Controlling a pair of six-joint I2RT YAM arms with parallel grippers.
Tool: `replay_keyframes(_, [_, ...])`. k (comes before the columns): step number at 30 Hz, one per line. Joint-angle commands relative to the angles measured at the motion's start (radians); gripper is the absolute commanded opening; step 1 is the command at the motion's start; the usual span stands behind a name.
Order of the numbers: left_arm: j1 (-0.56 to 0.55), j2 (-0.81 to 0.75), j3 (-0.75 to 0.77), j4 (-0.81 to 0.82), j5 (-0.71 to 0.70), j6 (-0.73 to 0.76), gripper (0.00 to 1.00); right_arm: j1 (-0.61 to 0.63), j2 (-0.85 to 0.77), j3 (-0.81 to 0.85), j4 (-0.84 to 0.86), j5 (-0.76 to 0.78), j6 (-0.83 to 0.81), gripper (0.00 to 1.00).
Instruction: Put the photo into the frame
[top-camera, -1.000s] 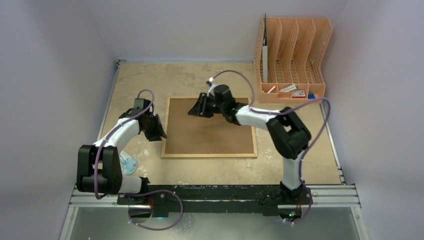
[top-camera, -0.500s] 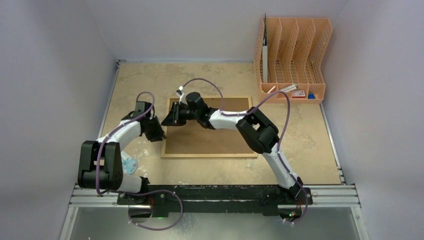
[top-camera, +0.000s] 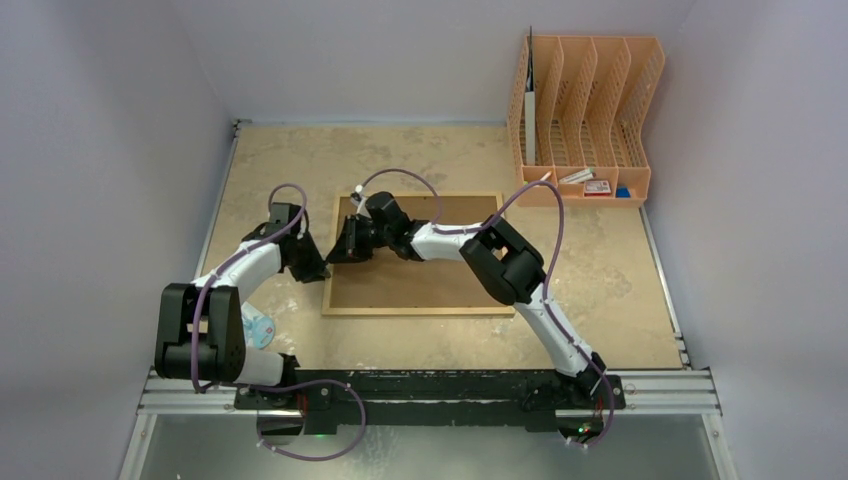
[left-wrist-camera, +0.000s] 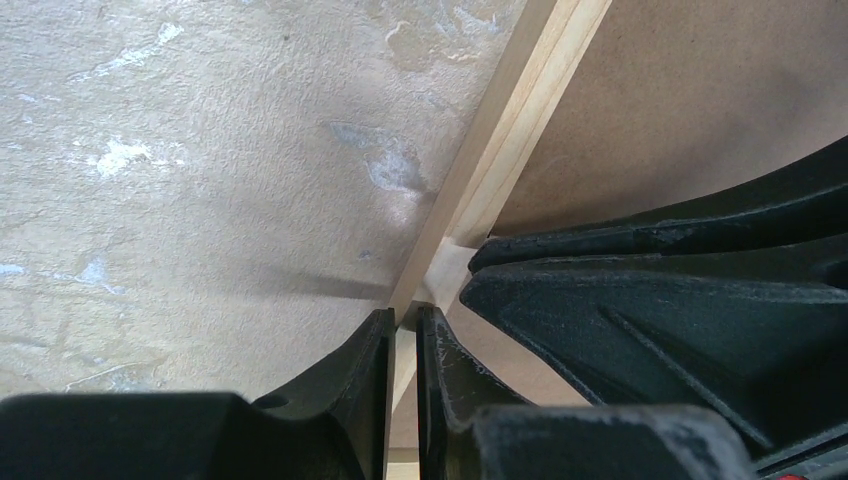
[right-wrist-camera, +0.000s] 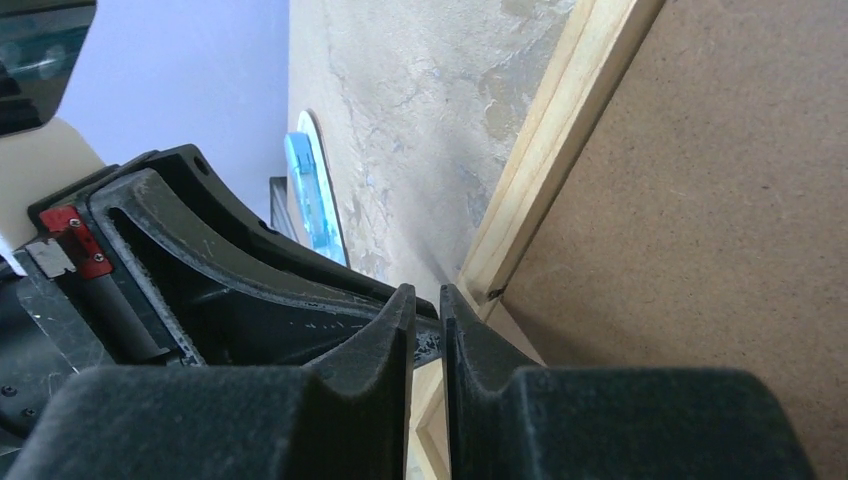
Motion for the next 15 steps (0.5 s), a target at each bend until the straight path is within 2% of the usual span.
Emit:
replay_keyframes(1, [-0.001, 0.028, -0.015, -0.033, -0.066, -0.007, 0.10, 0.006, 0.012, 0.053, -0.065, -0.005, -0.013, 0.17])
replay_keyframes(15, [-0.001, 0.049, -0.029, -0.018, -0.074, -0.016, 0.08, -0.010, 0.011, 0.022, -0.173, 0.093, -0.041, 0.15])
